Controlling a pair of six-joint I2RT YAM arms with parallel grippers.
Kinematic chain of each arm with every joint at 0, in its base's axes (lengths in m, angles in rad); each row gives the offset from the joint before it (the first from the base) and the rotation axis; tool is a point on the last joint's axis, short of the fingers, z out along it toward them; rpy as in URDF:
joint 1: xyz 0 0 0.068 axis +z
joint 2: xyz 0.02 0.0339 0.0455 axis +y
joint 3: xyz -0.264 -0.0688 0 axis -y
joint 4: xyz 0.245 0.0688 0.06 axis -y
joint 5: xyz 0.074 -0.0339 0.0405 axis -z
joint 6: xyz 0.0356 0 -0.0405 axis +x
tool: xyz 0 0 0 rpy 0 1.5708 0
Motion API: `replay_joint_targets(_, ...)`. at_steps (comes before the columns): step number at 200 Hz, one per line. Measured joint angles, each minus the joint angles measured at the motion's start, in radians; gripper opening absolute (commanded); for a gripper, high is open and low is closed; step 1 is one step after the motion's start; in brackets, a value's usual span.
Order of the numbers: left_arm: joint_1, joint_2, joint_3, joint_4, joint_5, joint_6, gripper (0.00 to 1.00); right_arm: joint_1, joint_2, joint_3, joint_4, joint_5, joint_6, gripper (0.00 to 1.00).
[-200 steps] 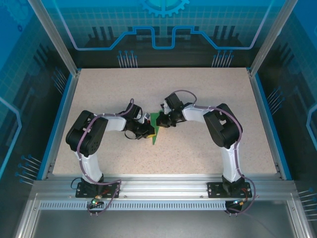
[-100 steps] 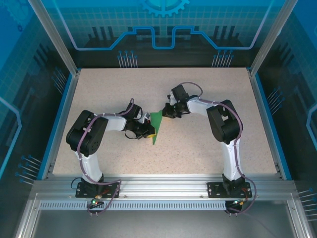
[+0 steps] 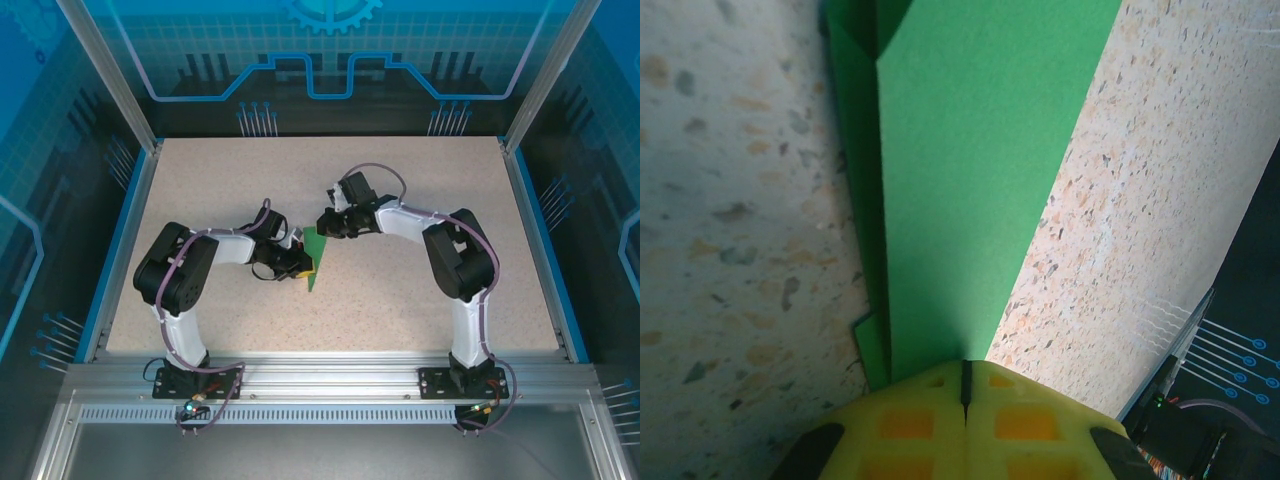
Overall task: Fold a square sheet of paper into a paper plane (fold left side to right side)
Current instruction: Fold the wing for the fifth time at the center of the table.
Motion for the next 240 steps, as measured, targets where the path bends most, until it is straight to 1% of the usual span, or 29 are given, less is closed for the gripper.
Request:
replay_joint_targets(76,0.0,-0.005,0.0,-0.005,0.0,-0.001,0.0,0.026,0.129,0.05,-0.026,-0.034,0.048,0.1)
replay_joint_targets(124,-0.001,-0.042,0.0,-0.059,-0.006,-0.003,0.0,0.026,0.13,0.053,-0.038,-0.037,0.067,0.09)
replay_joint_targets(172,-0.009,-0.144,0.001,-0.14,0.005,0.0,0.05,0.026,0.13,0.053,-0.039,-0.037,0.067,0.09)
replay_joint_targets(195,-0.028,-0.14,0.008,-0.162,0.016,0.001,0.07,0.026,0.13,0.053,-0.039,-0.037,0.067,0.09)
replay_joint_targets(240,-0.057,-0.083,0.021,-0.176,0.018,0.001,0.07,0.026,0.131,0.053,-0.04,-0.037,0.067,0.09)
